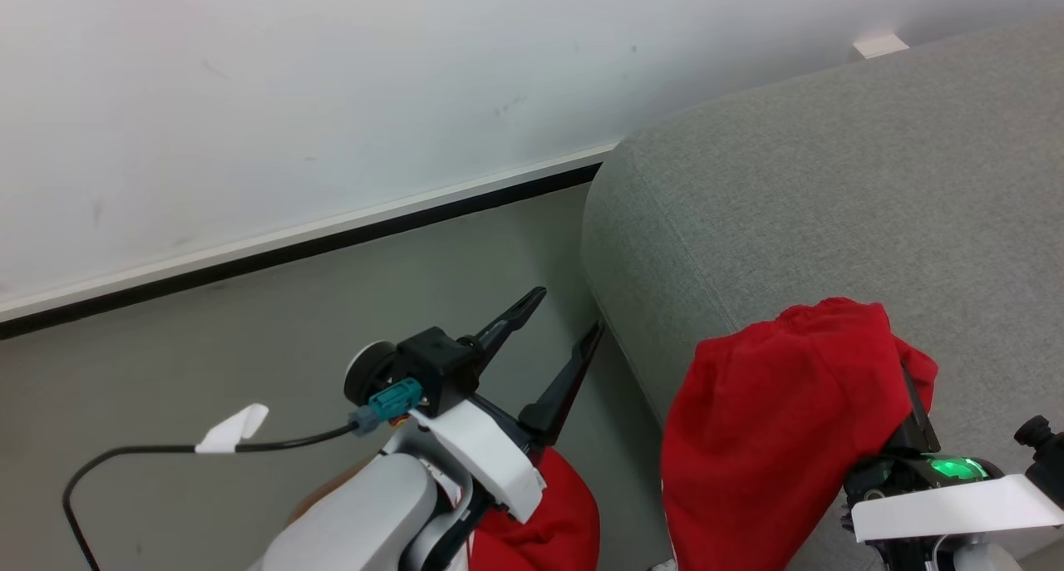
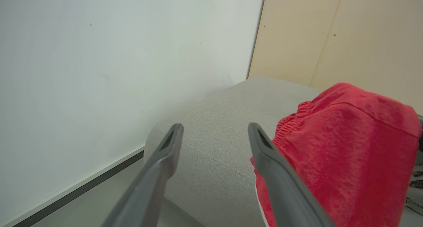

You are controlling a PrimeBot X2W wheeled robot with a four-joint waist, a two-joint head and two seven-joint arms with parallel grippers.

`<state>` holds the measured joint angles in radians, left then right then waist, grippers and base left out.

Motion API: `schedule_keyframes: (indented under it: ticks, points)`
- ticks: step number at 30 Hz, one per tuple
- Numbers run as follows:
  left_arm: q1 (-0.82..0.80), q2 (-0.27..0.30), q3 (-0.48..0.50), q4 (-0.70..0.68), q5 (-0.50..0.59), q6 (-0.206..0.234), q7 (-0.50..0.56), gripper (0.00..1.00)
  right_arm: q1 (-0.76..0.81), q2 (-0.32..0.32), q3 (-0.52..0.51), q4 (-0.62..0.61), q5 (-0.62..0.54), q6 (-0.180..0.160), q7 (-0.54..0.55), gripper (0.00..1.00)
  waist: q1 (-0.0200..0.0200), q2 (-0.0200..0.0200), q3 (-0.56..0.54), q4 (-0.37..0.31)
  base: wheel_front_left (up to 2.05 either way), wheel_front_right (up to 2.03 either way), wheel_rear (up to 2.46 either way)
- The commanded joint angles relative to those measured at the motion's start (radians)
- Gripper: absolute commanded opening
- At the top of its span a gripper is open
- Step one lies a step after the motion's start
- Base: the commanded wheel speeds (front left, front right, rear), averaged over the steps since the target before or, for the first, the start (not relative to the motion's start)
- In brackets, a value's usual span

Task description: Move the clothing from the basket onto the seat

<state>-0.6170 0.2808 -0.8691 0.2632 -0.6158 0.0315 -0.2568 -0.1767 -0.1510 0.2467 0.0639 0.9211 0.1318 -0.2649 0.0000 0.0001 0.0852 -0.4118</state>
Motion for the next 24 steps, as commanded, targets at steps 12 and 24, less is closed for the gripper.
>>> schedule_keyframes:
  ticks: [12, 24]
  points:
    - [0.01, -0.007, -0.005, 0.028, 0.013, -0.006, -0.005, 1.0, -0.018, -0.039, 0.013, 0.004, 0.014, -0.002, 0.001, 0.0, 0.0, -0.0001, -0.017, -0.028, 0.0, 0.0, 0.0]
    - [-0.049, 0.038, -0.007, -0.027, 0.03, -0.001, 0.035, 1.0, -0.305, -0.164, -0.021, 0.091, 0.072, -0.002, 0.002, 0.0, 0.0, -0.0001, 0.105, 0.002, 0.0, 0.0, 0.0]
